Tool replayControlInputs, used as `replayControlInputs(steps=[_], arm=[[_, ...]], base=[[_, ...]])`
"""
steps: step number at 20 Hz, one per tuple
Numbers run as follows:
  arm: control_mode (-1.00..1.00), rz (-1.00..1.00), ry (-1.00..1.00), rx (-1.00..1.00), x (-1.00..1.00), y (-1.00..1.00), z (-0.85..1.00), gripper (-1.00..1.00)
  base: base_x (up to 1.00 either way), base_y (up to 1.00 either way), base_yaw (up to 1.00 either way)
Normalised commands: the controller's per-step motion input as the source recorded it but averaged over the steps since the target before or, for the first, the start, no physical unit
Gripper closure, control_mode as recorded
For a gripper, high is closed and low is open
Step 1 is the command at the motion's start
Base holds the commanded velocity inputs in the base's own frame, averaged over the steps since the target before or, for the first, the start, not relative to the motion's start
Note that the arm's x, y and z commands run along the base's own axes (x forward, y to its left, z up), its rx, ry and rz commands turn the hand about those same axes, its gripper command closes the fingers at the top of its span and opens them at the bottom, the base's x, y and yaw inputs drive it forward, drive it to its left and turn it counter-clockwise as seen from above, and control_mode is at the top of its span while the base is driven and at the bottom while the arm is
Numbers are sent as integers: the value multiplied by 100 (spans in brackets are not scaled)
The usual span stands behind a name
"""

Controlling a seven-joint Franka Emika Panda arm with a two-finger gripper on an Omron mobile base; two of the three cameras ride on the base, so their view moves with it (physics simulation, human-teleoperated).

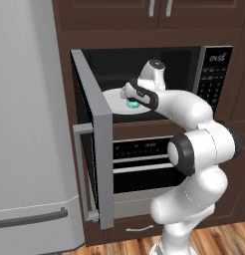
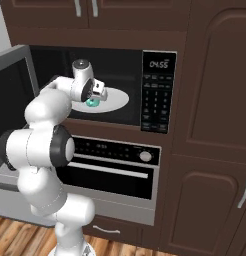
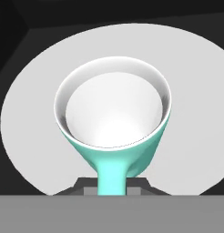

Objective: Pick the mug from the counter and place it inside the microwave. Then close the microwave.

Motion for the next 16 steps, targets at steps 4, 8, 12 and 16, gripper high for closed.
replayControlInputs(steps=[4,8,12,16], arm=[[-100,0,0,0,17,3,-18,100],[-100,0,0,0,13,3,-19,100],[-100,0,0,0,13,0,-19,100],[-100,0,0,0,0,0,-1,100]], base=[[0,0,0],[0,0,0],[0,0,0],[0,0,0]])
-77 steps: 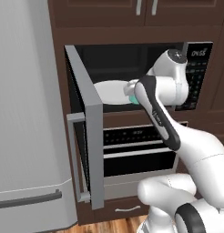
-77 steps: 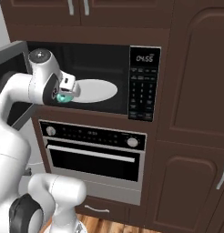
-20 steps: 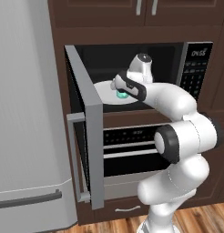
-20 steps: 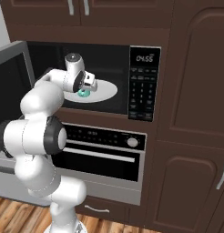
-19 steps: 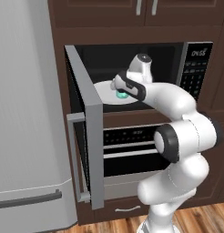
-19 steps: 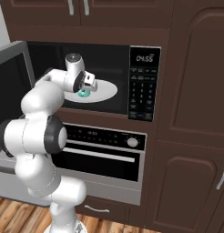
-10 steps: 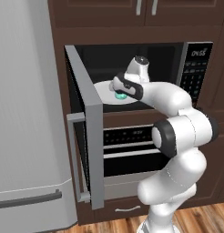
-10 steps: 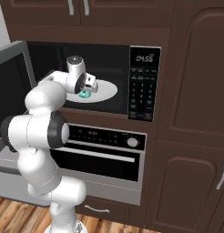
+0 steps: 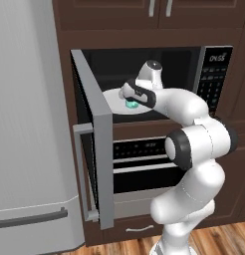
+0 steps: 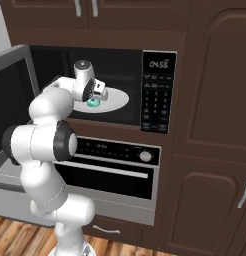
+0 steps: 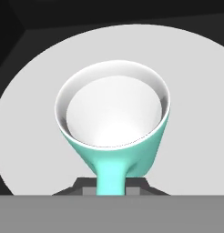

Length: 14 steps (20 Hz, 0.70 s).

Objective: Pick the mug from the counter and place it inside the microwave. Then close the microwave.

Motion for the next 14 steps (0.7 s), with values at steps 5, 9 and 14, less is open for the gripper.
replayControlInputs(steps=[5,9,14], arm=[[-100,0,0,0,0,0,0,-100],[-100,0,0,0,-2,0,0,-100],[-100,0,0,0,-21,0,0,-100]], base=[[0,0,0],[0,0,0],[0,0,0]])
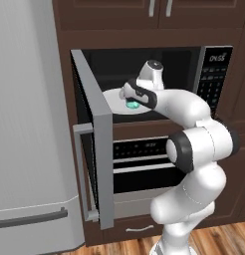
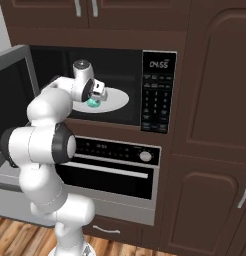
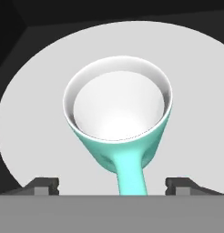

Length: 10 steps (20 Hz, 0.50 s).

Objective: Pick the mug from the counter and place it inside the microwave. Then close the microwave.

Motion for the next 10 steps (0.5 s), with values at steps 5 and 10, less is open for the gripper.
replayControlInputs(steps=[5,10], arm=[[-100,0,-2,0,-29,0,0,-100],[-100,0,-4,0,-61,0,6,-100]], base=[[0,0,0],[0,0,0]])
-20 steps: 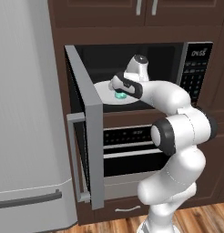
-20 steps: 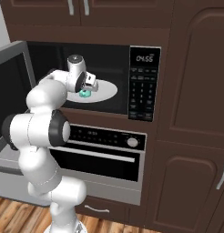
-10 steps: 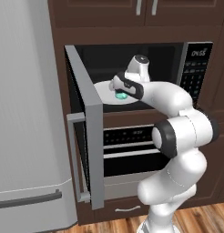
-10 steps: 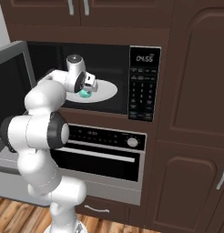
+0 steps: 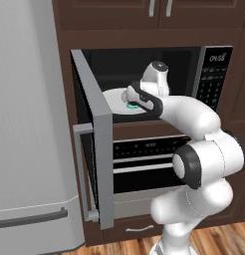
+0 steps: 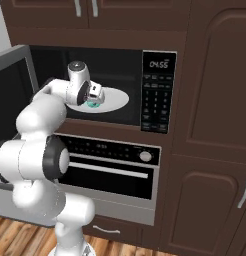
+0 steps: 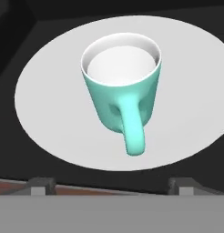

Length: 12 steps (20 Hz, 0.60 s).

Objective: Pick the mug from the counter and place it inside the microwave. Then close the microwave.

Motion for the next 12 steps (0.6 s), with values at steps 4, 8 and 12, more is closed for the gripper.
replayControlInputs(steps=[4,8,12], arm=[[-100,0,0,0,-68,-2,5,-100],[-100,0,0,0,-68,-1,6,-100],[-100,0,0,0,-56,0,14,-100]], base=[[0,0,0],[0,0,0],[0,0,0]])
